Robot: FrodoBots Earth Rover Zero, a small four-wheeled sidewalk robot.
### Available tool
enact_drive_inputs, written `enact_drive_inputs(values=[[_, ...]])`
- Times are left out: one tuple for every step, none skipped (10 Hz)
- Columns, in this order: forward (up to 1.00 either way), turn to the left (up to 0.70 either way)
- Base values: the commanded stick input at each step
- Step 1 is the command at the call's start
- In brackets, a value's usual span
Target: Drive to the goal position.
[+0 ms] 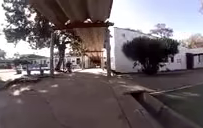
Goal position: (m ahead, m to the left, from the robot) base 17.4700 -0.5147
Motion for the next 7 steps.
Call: enact_drive_inputs(values=[[0.50,0.00],[0.50,0.00],[0.50,0.00],[0.50,0.00],[0.50,0.00],[0.50,0.00],[0.50,0.00]])
